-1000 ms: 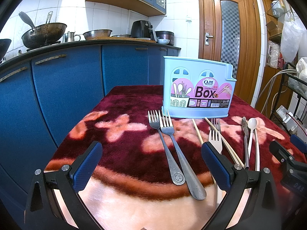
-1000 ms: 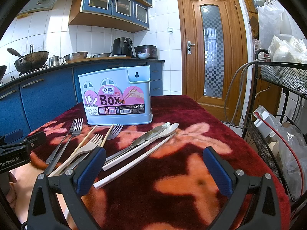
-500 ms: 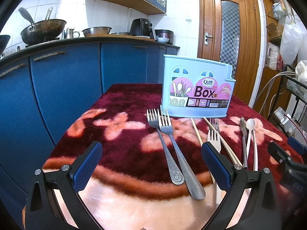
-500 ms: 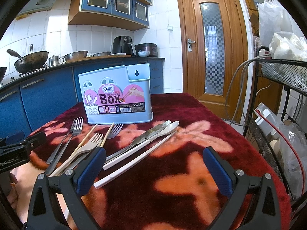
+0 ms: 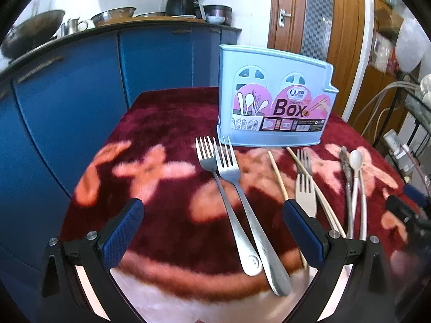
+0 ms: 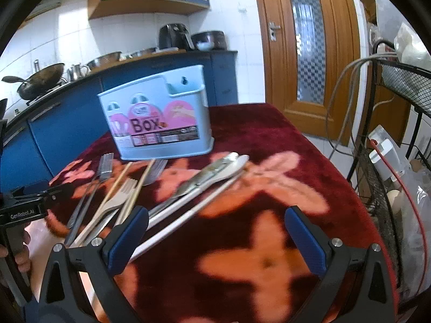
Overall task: Organize utensils
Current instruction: 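Grasp a white plastic spoon with the right tool while the left tool grasps a silver fork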
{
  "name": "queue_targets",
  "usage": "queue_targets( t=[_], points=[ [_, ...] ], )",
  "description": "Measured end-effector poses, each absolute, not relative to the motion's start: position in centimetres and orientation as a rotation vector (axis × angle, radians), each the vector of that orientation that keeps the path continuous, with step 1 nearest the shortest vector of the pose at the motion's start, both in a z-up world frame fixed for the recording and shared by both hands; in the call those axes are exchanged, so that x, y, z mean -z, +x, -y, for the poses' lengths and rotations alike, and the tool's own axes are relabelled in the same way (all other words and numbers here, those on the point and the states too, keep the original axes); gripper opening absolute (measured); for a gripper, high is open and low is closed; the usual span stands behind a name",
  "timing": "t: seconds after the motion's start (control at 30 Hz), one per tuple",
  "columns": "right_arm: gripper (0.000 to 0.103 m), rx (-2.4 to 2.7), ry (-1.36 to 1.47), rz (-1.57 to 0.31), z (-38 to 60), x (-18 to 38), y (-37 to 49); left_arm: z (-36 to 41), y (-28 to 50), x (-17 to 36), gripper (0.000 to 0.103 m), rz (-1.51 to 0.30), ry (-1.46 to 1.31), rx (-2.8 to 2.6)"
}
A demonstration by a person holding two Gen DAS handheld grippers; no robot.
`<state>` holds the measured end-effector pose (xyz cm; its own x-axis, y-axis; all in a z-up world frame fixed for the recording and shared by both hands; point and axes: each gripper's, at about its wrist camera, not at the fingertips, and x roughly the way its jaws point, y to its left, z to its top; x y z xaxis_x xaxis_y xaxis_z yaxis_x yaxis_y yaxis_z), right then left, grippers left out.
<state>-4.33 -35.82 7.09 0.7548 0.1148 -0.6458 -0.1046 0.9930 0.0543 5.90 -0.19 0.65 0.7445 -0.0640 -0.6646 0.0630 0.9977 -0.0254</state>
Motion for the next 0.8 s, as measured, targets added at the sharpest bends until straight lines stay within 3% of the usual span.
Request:
queue_targets(
  t=[0.1,0.23,0.3,0.47,0.63,0.8],
  points=[
    [0.103,-0.104,0.025,-0.760,37.0,-7.3,-3.1,0.2,7.3,-1.0,0.103,-0.767,0.020,0.055],
    [0.101,-0.119,0.105,-0.857,38.4,-7.3,-1.2,-0.1,9.5,-0.8,0.093,-0.836,0.010,0.061],
    [0.091,-0.137,0.129,-0.892,38.5,-7.0,-0.3,-0.3,10.2,-0.7,0.091,-0.860,0.001,0.064],
    [0.079,-0.156,0.211,-0.956,39.0,-6.7,2.2,-0.3,12.1,-0.5,0.088,-0.907,-0.012,0.100],
    [0.068,-0.170,0.271,-1.001,39.1,-6.3,4.8,-0.1,14.0,0.0,0.069,-0.958,-0.025,0.135],
    [0.056,-0.173,0.263,-1.026,38.6,-5.8,6.5,-0.4,16.1,0.7,0.061,-1.005,-0.062,0.160]
  ],
)
